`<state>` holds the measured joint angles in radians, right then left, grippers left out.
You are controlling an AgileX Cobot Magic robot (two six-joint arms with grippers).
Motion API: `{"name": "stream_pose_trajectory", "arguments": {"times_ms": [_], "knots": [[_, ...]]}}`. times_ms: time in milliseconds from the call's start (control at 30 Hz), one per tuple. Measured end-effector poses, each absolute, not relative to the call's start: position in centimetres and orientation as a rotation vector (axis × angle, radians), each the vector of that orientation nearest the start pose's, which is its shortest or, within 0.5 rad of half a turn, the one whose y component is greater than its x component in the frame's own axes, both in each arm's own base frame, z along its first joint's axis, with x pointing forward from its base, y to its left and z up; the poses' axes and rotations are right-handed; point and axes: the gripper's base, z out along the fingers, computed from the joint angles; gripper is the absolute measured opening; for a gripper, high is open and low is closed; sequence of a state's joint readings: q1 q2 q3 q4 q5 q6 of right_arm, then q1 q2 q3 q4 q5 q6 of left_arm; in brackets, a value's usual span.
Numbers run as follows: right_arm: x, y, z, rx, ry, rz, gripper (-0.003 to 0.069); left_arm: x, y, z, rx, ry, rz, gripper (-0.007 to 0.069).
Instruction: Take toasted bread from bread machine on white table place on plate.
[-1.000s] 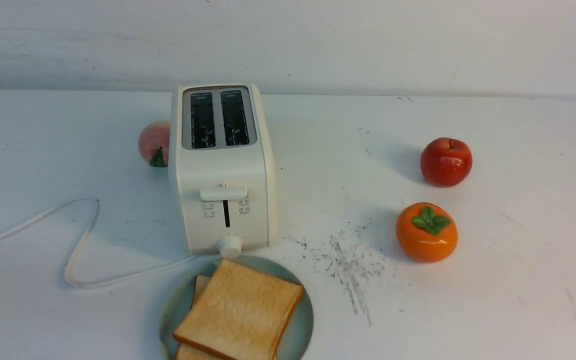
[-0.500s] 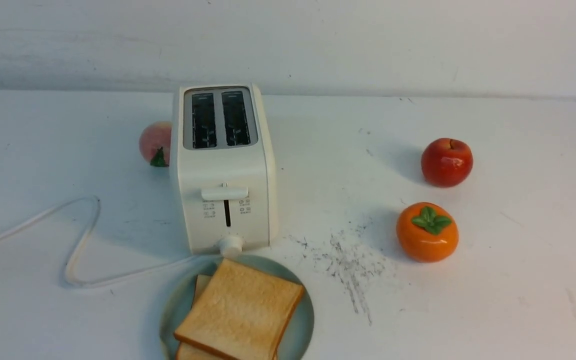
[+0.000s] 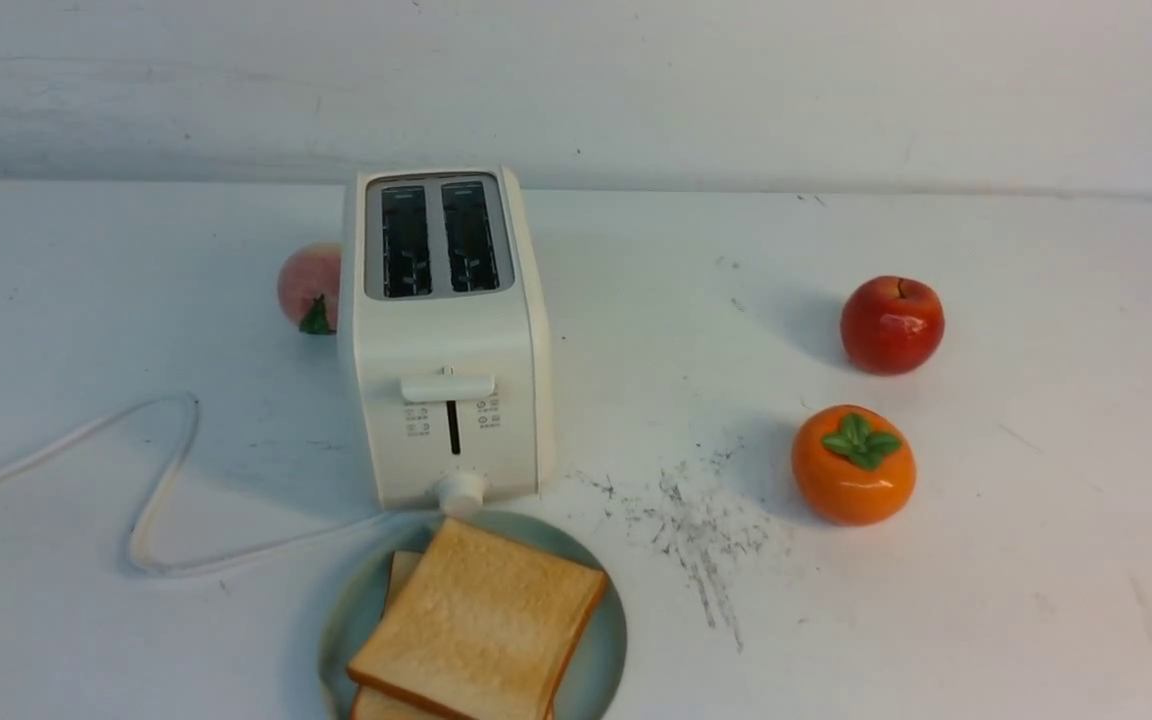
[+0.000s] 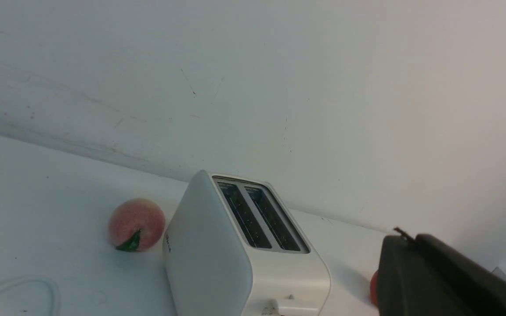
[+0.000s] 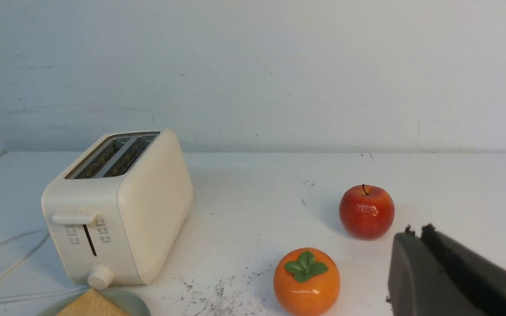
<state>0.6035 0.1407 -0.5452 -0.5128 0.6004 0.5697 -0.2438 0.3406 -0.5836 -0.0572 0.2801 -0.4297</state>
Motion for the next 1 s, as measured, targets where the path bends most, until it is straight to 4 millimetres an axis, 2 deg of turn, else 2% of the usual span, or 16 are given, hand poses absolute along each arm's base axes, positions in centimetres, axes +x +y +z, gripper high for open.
{"name": "stream_pose_trajectory", "arguments": {"times_ms": [200, 267, 333, 500, 533, 567, 600, 633, 667, 700, 833, 1000], "knots": [[3.4, -0.7, 33.4, -0.163, 1.618, 0.343, 0.0019, 6.6, -1.8, 35.8, -0.171, 1.543, -0.586, 0.0001], [3.4, -0.7, 33.4, -0.163, 1.618, 0.343, 0.0020, 6.8, -1.7, 34.8, -0.158, 1.544, -0.552, 0.0003], [3.4, -0.7, 33.4, -0.163, 1.618, 0.343, 0.0021, 6.8, -1.5, 33.4, -0.170, 1.536, -0.522, 0.0004], [3.4, -0.7, 33.5, -0.163, 1.617, 0.343, 0.0029, 5.8, -0.5, 27.4, -0.266, 1.517, -0.402, 0.0011], [3.4, -0.7, 33.5, -0.163, 1.617, 0.343, 0.0029, 5.9, -0.4, 26.7, -0.271, 1.527, -0.397, 0.0011], [3.4, -0.7, 33.5, -0.163, 1.617, 0.343, 0.0032, 5.6, -0.3, 24.2, -0.296, 1.537, -0.371, 0.0011], [3.4, -0.7, 33.5, -0.163, 1.617, 0.343, 0.0032, 5.6, -0.2, 22.5, -0.305, 1.562, -0.364, 0.0012], [3.4, -0.7, 33.5, -0.163, 1.617, 0.343, 0.0032, 5.6, -0.2, 20.9, -0.313, 1.588, -0.358, 0.0012], [3.4, -0.7, 33.5, -0.163, 1.617, 0.343, 0.0032, 5.6, -0.2, 21.0, -0.313, 1.585, -0.357, 0.0012], [3.4, -0.7, 33.5, -0.163, 1.618, 0.343, 0.0033, 5.6, -0.2, 19.0, -0.326, 1.674, -0.338, 0.0013], [3.4, -0.7, 33.4, -0.163, 1.618, 0.342, 0.0034, 5.3, 0.0, 17.0, -0.325, 1.849, -0.261, 0.0013], [3.4, -0.7, 33.5, -0.163, 1.617, 0.343, 0.0041, 5.2, 0.0, 16.9, -0.320, 1.868, -0.243, 0.0017]]}}
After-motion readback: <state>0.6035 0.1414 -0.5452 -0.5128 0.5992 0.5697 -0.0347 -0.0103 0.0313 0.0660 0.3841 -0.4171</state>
